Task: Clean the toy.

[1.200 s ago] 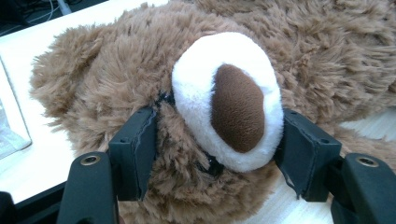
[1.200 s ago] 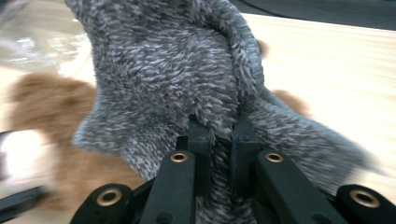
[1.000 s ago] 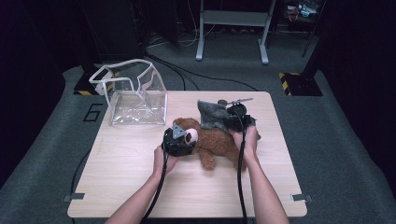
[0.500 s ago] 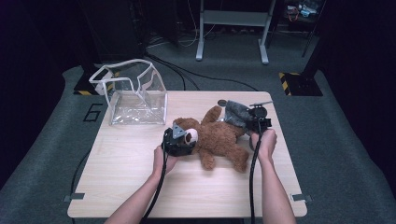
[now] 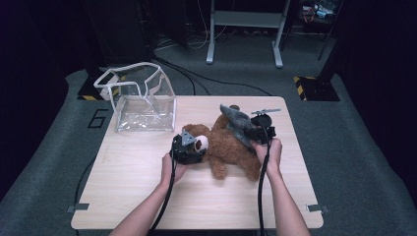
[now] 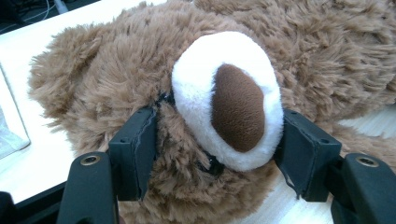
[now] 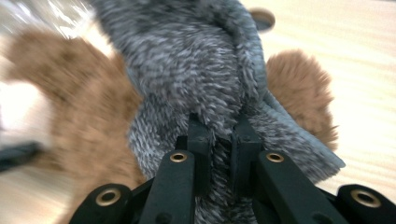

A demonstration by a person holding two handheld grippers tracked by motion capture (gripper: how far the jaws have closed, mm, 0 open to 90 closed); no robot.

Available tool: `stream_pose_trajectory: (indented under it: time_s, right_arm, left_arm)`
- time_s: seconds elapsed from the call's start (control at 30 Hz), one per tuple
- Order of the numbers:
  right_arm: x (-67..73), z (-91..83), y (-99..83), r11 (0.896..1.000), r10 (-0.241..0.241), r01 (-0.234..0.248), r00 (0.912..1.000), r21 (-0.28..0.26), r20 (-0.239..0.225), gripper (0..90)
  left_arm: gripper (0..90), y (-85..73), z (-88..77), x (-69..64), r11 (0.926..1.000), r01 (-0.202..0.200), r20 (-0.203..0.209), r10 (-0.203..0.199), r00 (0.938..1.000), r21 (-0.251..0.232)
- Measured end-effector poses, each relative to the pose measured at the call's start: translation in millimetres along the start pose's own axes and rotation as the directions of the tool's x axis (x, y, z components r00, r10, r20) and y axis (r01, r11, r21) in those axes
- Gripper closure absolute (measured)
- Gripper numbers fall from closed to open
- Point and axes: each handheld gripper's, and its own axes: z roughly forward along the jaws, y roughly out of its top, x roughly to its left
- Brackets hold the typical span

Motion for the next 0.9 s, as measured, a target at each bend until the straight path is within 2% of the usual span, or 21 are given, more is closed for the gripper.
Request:
stream_pose_trajectory:
  time_s: [0.1,0.2,0.33,0.47,0.6,0.73,0.83,0.9]
  right_arm:
    - [-6.1,8.5,-4.3,1.000,0.006,-0.006,0.9993,0.007,0.036,81.5]
    - [-15.9,11.7,-6.7,0.999,-0.006,0.001,0.9924,0.042,0.123,81.5]
    - [-36.5,11.1,-11.6,0.996,0.049,-0.058,0.9879,0.063,0.147,81.4]
    - [-40.4,-5.1,-10.9,0.996,0.081,-0.084,0.9865,0.014,0.142,81.4]
    - [-26.1,-25.5,-0.9,0.998,0.046,-0.042,0.9942,-0.048,0.097,81.4]
    - [3.2,-37.7,11.2,0.996,-0.021,0.024,0.9992,-0.087,0.035,81.3]
    - [29.1,-38.1,17.3,0.993,-0.071,0.069,0.9972,-0.096,-0.024,81.3]
    - [45.5,-33.5,19.5,0.990,-0.114,0.108,0.9921,-0.093,-0.054,81.1]
  left_arm:
    - [33.9,0.1,0.0,0.3,1.0000,-0.001,-0.001,0.001,1.0000,0.000]
    - [33.9,0.2,0.1,0.7,1.0000,0.000,0.002,0.000,1.0000,-0.001]
    - [34.0,0.2,0.1,1.0,1.0000,0.001,0.005,-0.001,1.0000,-0.001]
    - [34.0,0.1,0.1,1.2,1.0000,0.002,0.006,-0.002,1.0000,0.000]
    - [34.0,0.3,0.1,0.7,1.0000,0.003,0.001,-0.003,1.0000,0.002]
    - [33.9,0.2,-0.1,0.2,1.0000,0.003,0.002,-0.003,1.0000,0.003]
    - [33.9,0.1,-0.1,-0.2,1.0000,0.008,0.004,-0.008,1.0000,0.003]
    - [33.9,0.1,-0.1,-0.3,1.0000,0.009,0.004,-0.009,1.0000,0.003]
